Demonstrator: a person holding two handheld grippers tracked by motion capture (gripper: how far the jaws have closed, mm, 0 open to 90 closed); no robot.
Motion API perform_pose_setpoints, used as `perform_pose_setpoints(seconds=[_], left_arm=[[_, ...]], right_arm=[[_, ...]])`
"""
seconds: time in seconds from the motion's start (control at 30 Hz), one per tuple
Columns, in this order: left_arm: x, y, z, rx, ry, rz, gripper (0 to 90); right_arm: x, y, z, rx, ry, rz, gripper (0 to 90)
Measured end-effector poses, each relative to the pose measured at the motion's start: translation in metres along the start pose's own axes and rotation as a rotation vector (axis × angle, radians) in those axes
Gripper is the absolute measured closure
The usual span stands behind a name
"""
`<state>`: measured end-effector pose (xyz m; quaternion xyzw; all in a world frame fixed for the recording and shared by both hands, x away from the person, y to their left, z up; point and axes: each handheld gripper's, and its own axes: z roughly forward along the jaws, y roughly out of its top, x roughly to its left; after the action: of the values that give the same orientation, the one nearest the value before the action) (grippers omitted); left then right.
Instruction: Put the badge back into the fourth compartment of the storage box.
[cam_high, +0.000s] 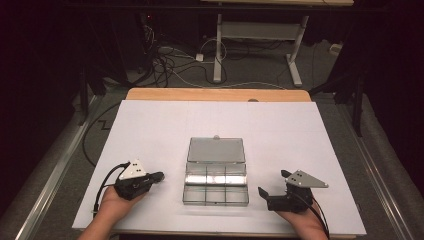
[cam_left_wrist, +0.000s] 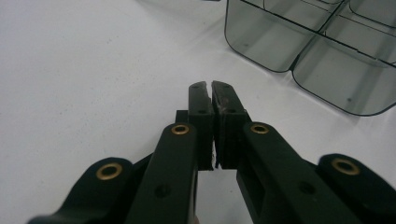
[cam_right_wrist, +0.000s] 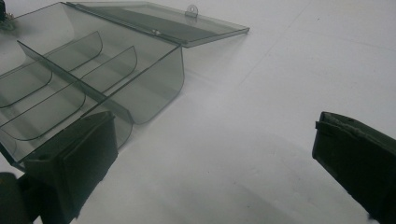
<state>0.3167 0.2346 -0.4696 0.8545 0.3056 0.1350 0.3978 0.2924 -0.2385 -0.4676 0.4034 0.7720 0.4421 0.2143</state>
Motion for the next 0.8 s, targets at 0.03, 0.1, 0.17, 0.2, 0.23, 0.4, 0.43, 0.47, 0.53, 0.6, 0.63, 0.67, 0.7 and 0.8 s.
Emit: perform_pose_setpoints(seconds=[0.03, 0.1, 0.17, 0.2, 0.23, 0.4, 0.43, 0.47, 0.53, 0.6, 0.63, 0.67, 0.7, 0.8], left_arm=[[0.0, 0.0, 0.0, 0.002, 0.002, 0.001, 85.2], [-0.001, 0.001, 0.0, 0.002, -0.002, -0.002, 85.3], [-0.002, 0.001, 0.0, 0.001, -0.006, -0.007, 85.3], [-0.002, 0.002, 0.0, -0.002, -0.009, -0.01, 85.2], [-0.003, 0.002, 0.0, -0.003, -0.012, -0.013, 85.3], [-0.005, 0.004, -0.002, -0.024, -0.025, -0.027, 85.3], [-0.006, 0.005, -0.002, -0.027, -0.028, -0.031, 85.2], [-0.006, 0.005, -0.002, -0.032, -0.032, -0.034, 85.2], [-0.007, 0.006, -0.003, -0.042, -0.037, -0.044, 85.3], [-0.009, 0.008, -0.003, -0.047, -0.037, -0.043, 85.2], [-0.009, 0.009, -0.003, -0.049, -0.037, -0.043, 85.2], [-0.01, 0.009, -0.003, -0.053, -0.04, -0.046, 85.2], [-0.011, 0.01, -0.003, -0.059, -0.041, -0.047, 85.2], [-0.012, 0.012, -0.005, -0.077, -0.046, -0.052, 85.2]], right_arm=[[0.0, 0.0, 0.0, 0.0, 0.0, 0.0, 1.0], [0.0, 0.0, 0.0, 0.0, 0.0, -0.001, 1.0], [0.0, 0.0, 0.0, -0.002, 0.0, -0.002, 0.9], [0.0, 0.0, 0.0, -0.002, 0.0, -0.002, 1.0], [0.0, 0.0, 0.0, -0.003, 0.0, -0.003, 1.0], [0.0, 0.0, 0.0, 0.001, 0.0, -0.002, 0.9], [0.001, 0.0, 0.0, 0.002, 0.001, -0.001, 0.9], [0.0, 0.0, 0.0, 0.002, 0.003, -0.006, 0.9], [0.001, 0.0, 0.001, 0.007, 0.005, -0.007, 0.4], [0.001, 0.0, 0.001, 0.013, 0.004, -0.006, 0.4], [0.0, 0.0, 0.001, 0.016, 0.001, -0.003, 0.4], [0.0, 0.0, 0.002, 0.019, -0.001, 0.001, 0.4], [0.0, 0.0, 0.002, 0.024, -0.005, 0.003, 0.3], [-0.001, 0.0, 0.002, 0.031, -0.007, 0.005, 0.3]])
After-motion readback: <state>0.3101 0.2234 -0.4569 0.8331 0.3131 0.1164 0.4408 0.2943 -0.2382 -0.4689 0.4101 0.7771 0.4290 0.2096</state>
